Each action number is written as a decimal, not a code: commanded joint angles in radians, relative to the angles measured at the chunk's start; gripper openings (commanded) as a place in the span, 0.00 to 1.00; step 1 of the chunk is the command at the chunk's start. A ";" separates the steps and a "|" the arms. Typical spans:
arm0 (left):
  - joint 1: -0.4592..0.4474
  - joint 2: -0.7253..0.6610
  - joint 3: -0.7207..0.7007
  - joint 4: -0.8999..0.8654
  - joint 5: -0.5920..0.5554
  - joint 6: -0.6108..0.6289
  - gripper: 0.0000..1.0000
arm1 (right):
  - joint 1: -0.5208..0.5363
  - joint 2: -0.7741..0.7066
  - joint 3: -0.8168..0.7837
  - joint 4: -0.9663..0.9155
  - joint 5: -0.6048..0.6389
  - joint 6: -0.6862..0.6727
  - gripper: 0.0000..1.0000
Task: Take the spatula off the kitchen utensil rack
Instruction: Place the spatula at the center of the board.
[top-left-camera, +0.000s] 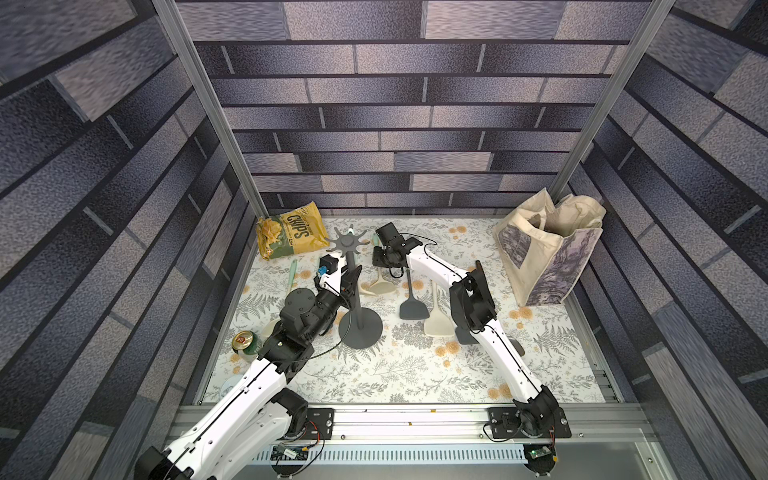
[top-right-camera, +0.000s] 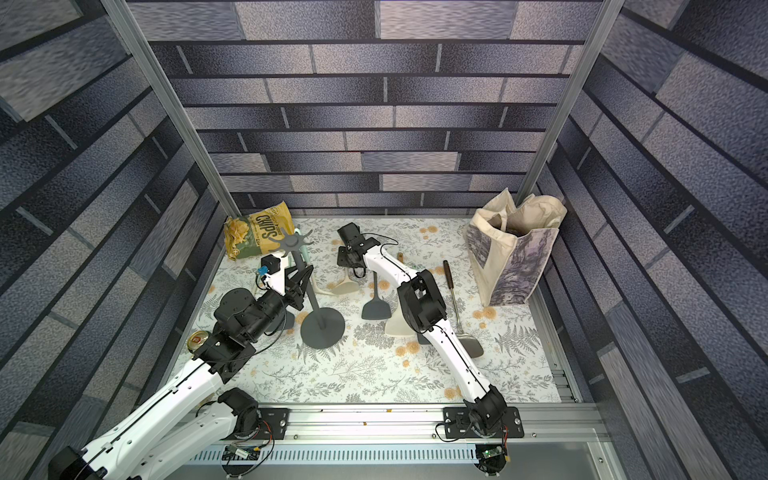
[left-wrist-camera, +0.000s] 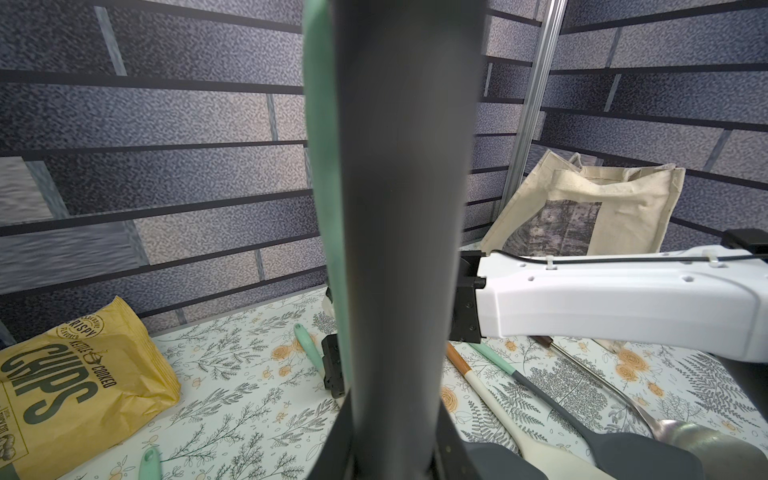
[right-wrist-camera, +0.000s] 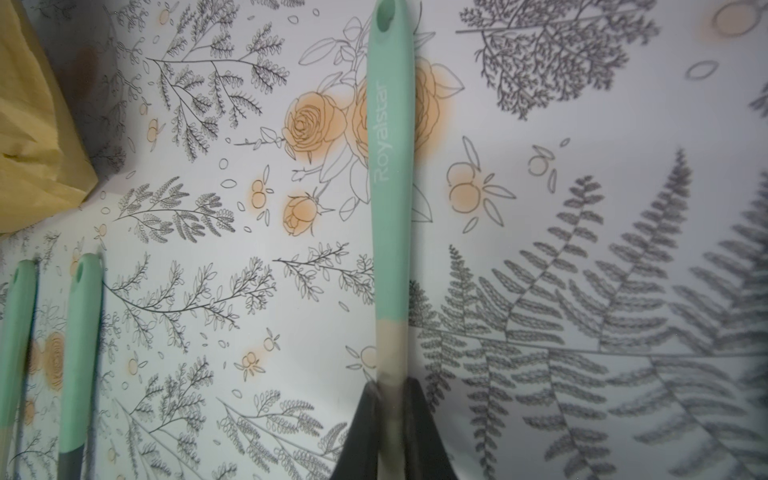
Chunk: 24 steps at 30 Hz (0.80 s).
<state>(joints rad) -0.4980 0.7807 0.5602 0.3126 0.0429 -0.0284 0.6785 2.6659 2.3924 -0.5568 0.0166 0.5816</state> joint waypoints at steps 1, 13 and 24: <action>-0.004 0.016 0.000 -0.108 -0.023 0.023 0.10 | 0.001 0.050 -0.015 -0.082 0.024 -0.048 0.00; -0.004 0.025 0.009 -0.108 -0.007 0.028 0.10 | -0.022 -0.143 -0.408 0.065 0.078 -0.038 0.00; -0.004 -0.003 -0.002 -0.114 0.040 0.034 0.10 | -0.033 -0.330 -0.657 0.273 0.054 0.019 0.09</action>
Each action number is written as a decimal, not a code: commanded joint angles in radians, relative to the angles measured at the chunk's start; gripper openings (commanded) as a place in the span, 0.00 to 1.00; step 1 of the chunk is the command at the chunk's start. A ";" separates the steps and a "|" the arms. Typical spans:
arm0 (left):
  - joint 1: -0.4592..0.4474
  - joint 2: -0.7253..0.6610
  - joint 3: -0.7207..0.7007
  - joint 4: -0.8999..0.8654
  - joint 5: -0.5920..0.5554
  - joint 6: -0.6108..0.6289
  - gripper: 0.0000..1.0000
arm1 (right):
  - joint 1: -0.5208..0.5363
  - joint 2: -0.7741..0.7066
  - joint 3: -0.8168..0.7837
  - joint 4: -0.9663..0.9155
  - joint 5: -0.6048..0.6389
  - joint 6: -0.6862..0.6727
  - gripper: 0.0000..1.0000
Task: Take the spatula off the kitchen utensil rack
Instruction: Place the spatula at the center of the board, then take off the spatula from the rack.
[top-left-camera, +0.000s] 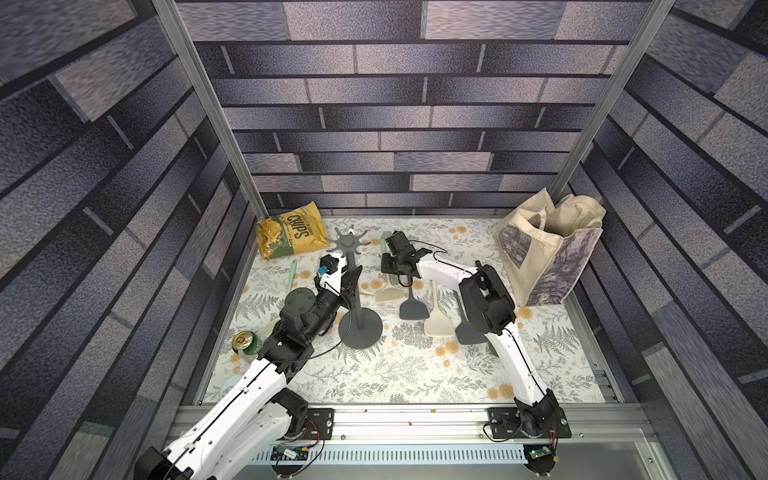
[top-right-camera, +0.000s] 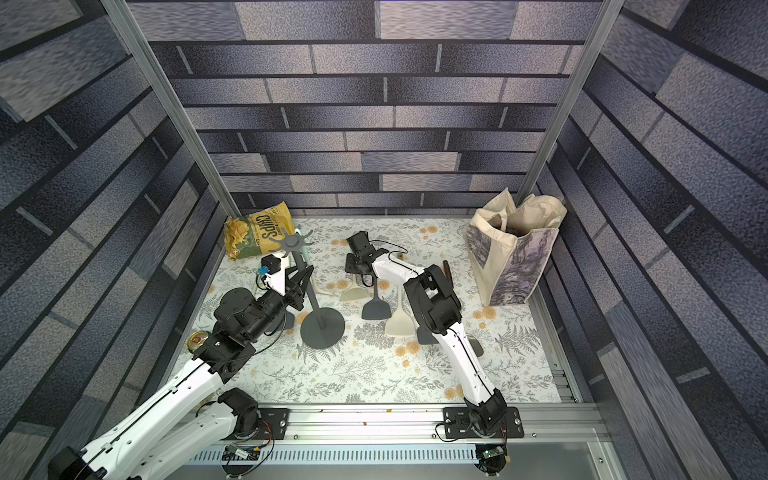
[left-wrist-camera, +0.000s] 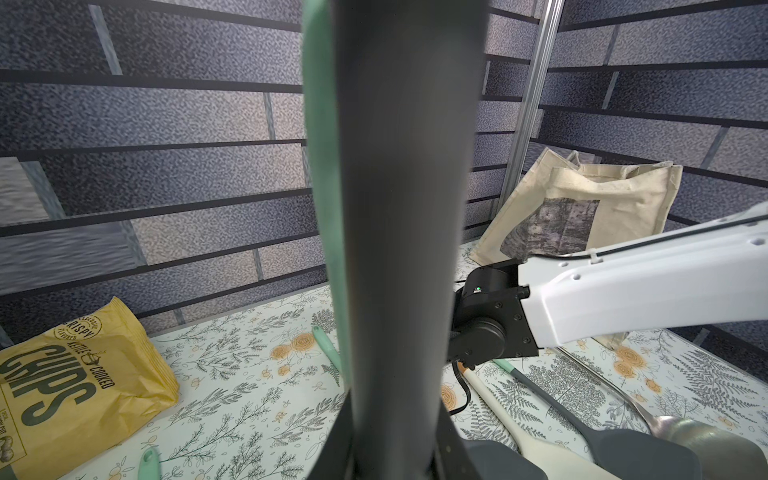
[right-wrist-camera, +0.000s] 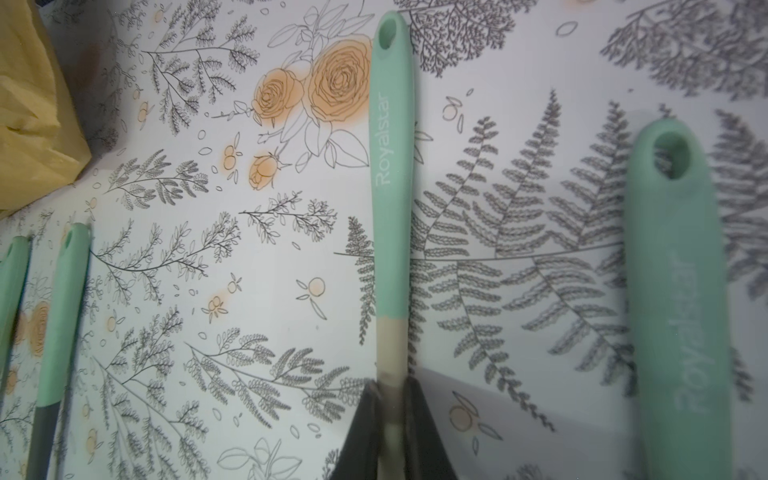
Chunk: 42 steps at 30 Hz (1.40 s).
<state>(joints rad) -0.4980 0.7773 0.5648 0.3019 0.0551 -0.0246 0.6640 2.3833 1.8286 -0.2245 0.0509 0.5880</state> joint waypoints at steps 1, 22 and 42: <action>-0.003 -0.007 -0.008 -0.107 0.033 0.034 0.10 | -0.020 -0.087 -0.134 -0.011 0.012 0.011 0.13; 0.045 -0.049 -0.006 -0.158 0.127 0.075 0.14 | -0.023 -0.667 -0.692 0.797 -0.535 -0.159 0.49; 0.056 -0.062 0.005 -0.191 0.126 0.077 0.10 | 0.057 -0.758 -0.642 0.651 -0.594 -0.329 0.51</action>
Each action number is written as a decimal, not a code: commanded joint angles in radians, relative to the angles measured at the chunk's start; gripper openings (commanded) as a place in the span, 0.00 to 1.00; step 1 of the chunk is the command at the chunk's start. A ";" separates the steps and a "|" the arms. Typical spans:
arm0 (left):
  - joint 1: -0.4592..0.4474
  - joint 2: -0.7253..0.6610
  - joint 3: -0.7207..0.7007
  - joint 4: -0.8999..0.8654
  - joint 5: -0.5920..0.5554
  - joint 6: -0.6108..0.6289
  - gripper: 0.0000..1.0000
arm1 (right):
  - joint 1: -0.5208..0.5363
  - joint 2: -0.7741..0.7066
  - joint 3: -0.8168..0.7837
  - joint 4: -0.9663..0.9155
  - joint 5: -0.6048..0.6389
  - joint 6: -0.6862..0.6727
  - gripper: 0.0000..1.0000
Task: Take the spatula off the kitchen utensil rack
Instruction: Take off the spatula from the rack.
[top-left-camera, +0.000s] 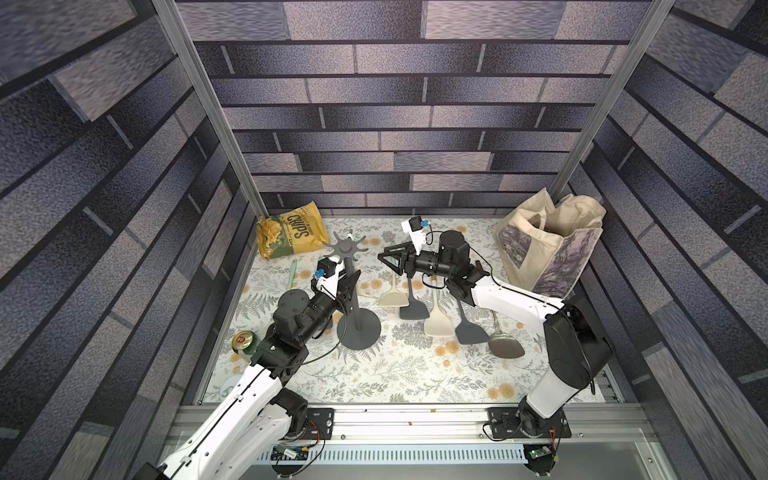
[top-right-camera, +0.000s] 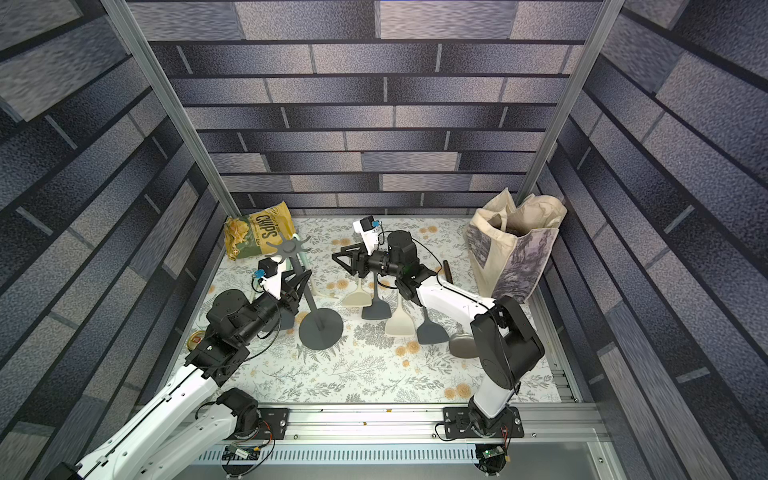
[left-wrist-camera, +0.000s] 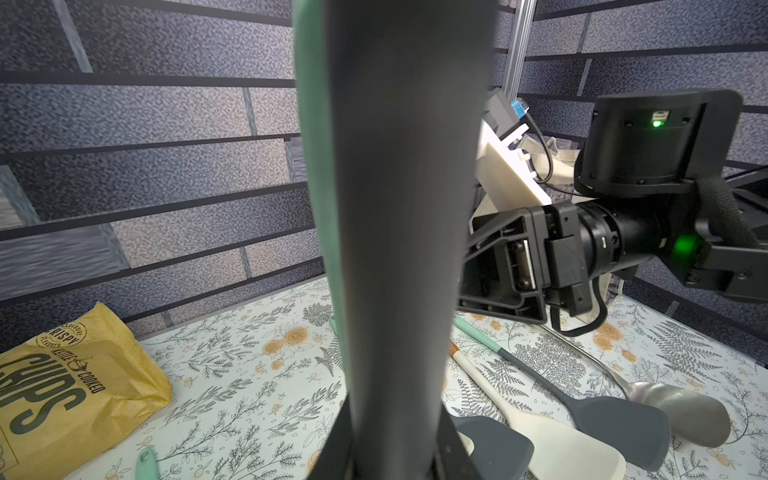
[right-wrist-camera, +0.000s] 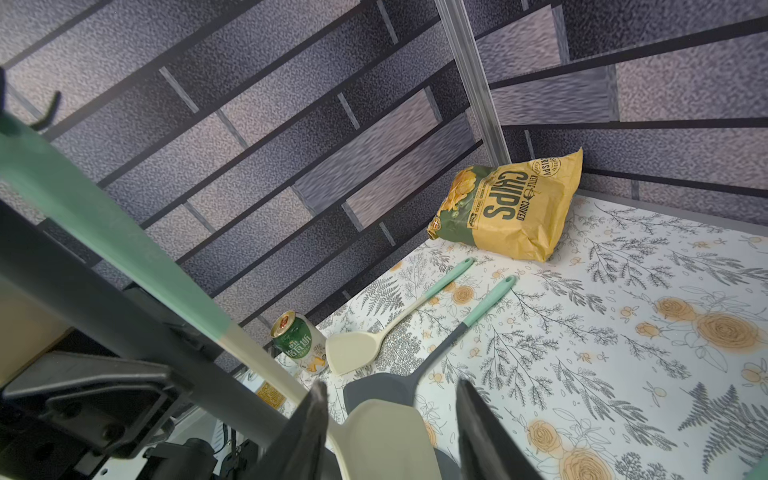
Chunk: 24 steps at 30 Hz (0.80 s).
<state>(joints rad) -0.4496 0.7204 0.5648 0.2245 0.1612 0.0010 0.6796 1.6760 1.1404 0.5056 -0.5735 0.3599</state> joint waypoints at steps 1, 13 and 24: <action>0.008 -0.005 0.006 -0.116 0.020 0.051 0.10 | 0.056 -0.057 0.056 -0.109 0.054 -0.131 0.52; 0.009 -0.004 0.012 -0.120 0.024 0.050 0.10 | 0.104 -0.112 0.083 -0.153 0.125 -0.196 0.52; 0.009 0.021 0.021 -0.109 0.040 0.042 0.09 | 0.130 -0.081 0.144 -0.161 0.091 -0.204 0.52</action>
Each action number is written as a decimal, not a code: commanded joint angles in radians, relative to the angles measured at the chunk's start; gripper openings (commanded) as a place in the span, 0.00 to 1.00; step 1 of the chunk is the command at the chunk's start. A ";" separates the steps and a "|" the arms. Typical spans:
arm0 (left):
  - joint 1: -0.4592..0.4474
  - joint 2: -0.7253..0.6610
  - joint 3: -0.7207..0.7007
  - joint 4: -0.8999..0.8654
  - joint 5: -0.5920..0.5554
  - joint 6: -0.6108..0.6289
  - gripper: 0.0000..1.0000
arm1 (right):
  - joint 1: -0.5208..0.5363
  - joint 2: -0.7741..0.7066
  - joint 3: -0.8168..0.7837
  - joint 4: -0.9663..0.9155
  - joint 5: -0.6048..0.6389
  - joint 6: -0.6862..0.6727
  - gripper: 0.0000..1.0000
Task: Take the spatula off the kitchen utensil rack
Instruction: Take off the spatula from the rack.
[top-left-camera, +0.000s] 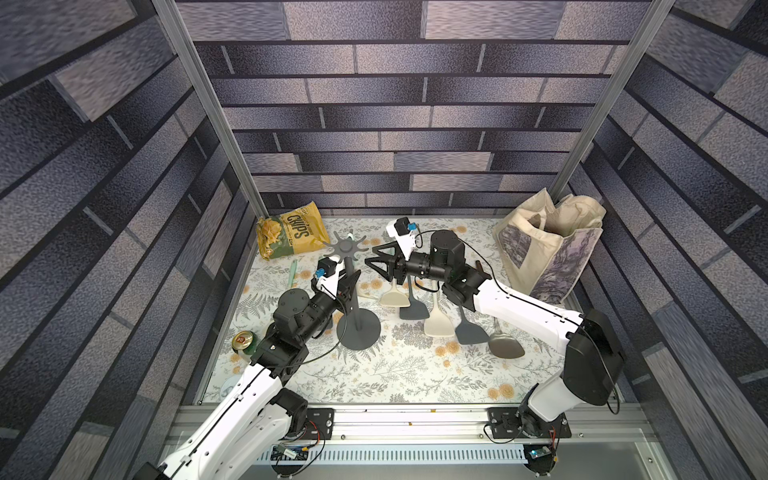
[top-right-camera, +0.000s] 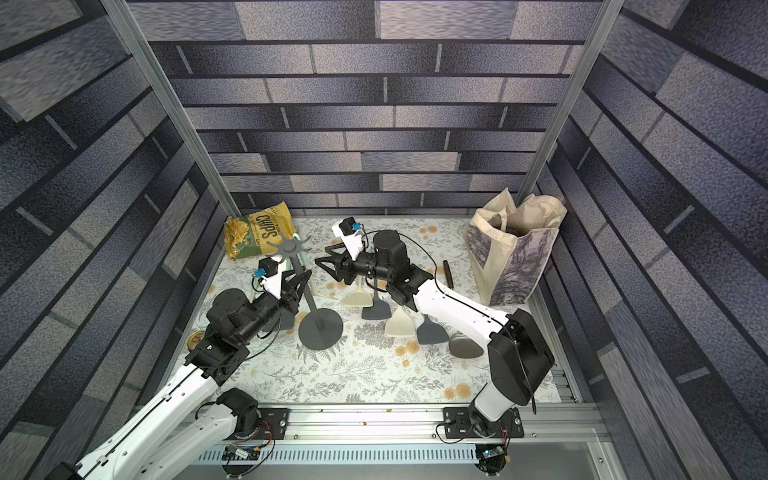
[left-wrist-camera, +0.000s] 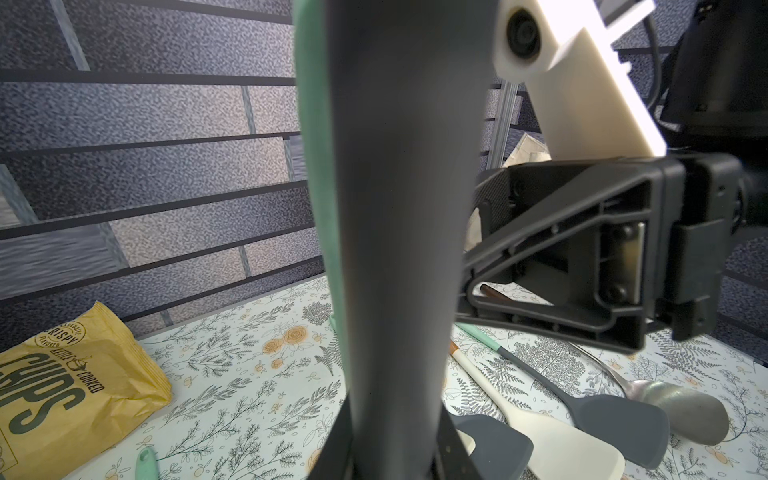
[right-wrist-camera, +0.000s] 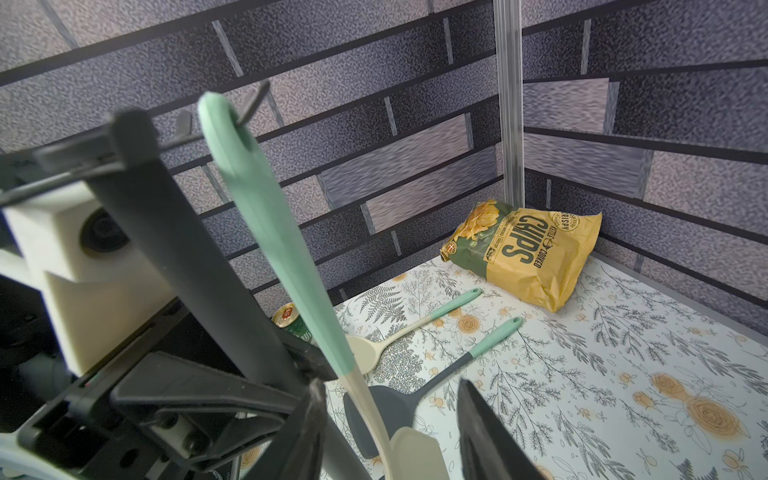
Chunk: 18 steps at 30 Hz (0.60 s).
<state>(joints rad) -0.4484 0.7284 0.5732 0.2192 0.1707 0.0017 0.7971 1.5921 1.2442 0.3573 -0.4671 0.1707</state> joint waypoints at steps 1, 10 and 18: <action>0.008 0.013 0.013 -0.103 0.032 0.041 0.09 | 0.015 0.007 0.046 -0.012 -0.018 -0.014 0.52; 0.008 0.013 0.010 -0.102 0.029 0.042 0.10 | 0.033 0.039 0.091 -0.021 -0.038 -0.020 0.51; 0.008 0.013 0.005 -0.098 0.027 0.041 0.10 | 0.048 0.087 0.122 0.010 -0.046 0.001 0.51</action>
<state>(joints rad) -0.4438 0.7303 0.5751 0.2176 0.1802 0.0021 0.8341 1.6596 1.3308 0.3473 -0.4988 0.1638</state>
